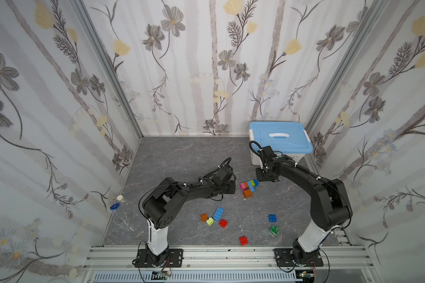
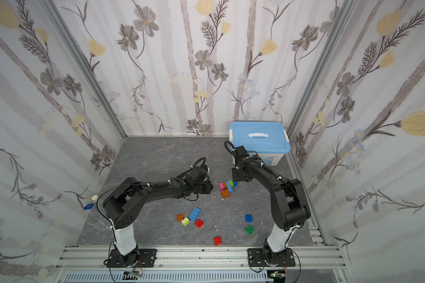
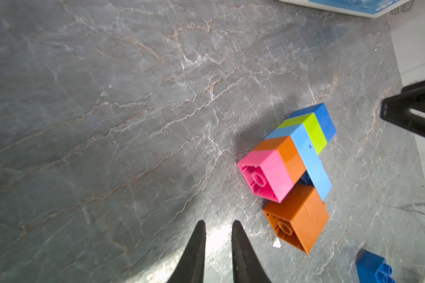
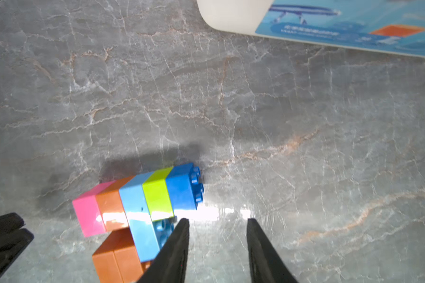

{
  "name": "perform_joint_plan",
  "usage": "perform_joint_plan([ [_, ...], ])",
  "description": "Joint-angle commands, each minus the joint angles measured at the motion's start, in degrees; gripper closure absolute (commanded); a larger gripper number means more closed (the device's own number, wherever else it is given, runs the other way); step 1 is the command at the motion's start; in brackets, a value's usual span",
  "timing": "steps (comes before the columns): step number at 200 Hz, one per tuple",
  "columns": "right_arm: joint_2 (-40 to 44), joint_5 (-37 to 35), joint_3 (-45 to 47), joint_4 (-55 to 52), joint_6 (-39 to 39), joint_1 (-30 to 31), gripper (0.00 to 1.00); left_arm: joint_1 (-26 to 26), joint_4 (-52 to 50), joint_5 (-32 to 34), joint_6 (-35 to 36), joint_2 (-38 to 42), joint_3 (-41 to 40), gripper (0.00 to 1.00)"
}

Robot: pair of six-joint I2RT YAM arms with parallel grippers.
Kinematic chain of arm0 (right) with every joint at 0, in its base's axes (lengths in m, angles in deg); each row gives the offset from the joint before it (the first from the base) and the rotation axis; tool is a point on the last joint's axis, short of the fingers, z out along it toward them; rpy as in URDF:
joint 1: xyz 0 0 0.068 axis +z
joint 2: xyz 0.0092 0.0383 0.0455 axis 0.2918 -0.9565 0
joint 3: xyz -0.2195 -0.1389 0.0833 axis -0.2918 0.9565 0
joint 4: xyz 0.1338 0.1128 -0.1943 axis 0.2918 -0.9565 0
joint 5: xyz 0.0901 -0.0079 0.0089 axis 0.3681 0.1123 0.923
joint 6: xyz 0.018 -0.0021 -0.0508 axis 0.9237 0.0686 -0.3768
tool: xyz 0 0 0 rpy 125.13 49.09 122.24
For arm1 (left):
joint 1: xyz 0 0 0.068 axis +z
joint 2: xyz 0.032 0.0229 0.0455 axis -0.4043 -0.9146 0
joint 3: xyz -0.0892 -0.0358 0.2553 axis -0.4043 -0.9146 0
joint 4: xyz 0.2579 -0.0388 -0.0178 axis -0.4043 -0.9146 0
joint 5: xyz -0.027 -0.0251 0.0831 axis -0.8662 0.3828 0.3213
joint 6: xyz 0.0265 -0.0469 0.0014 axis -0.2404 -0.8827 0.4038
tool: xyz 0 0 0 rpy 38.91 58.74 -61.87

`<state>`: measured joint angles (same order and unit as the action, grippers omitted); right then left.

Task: Assemble the letter h with lego
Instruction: Adjust the lego brick at the center of the board, then pick up the lego brick from the center of the board.

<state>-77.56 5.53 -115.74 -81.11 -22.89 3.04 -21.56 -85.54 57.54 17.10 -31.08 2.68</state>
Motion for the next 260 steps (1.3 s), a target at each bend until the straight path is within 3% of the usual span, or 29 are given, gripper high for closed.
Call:
perform_joint_plan([
  [1, 5.5, 0.5, 2.7, -0.7, 2.1, 1.2, 0.57, 0.9, -0.1, 2.5, 1.0, 4.0, -2.0, 0.76],
  [25, 11.2, 4.8, 5.3, -2.6, 0.5, 4.9, 0.54, 2.4, -3.8, 5.6, 2.6, 10.8, -4.6, 0.72],
  [52, 13.1, 5.7, 4.8, -4.2, -1.1, 14.2, 0.5, 4.8, -11.6, 11.3, 3.6, 20.1, -7.4, 0.64],
  [70, 12.1, 5.6, 3.7, -3.5, -1.8, 20.3, 0.46, 6.2, -20.7, 18.4, 0.8, 26.4, -8.3, 0.52],
  [88, 8.6, 6.2, 1.3, -2.9, -2.9, 26.0, 0.39, 8.4, -29.1, 23.6, -5.2, 32.7, -10.1, 0.31],
  [104, 4.9, 3.2, -0.9, -2.3, -3.9, 32.1, 0.16, 11.4, -33.9, 24.9, -9.7, 39.4, -13.0, 0.13],
  [127, -1.6, 2.9, -3.4, -2.0, -5.8, 36.9, 0.01, 16.8, -40.5, 24.7, -9.6, 46.7, -13.9, 0.03],
  [149, -5.9, 4.9, -5.0, -1.1, -5.5, 39.5, 0.01, 21.8, -44.4, 22.0, -8.2, 48.9, -13.2, 0.0],
  [208, -11.9, 8.6, -11.4, -4.7, 5.7, 44.2, 0.19, 32.8, -43.0, 8.5, -10.3, 47.7, -14.5, 0.0],
  [260, -8.1, 9.1, -2.7, -2.9, 9.9, 44.9, 0.32, 35.9, -41.9, 4.1, -12.3, 47.7, -16.7, 0.02],
])
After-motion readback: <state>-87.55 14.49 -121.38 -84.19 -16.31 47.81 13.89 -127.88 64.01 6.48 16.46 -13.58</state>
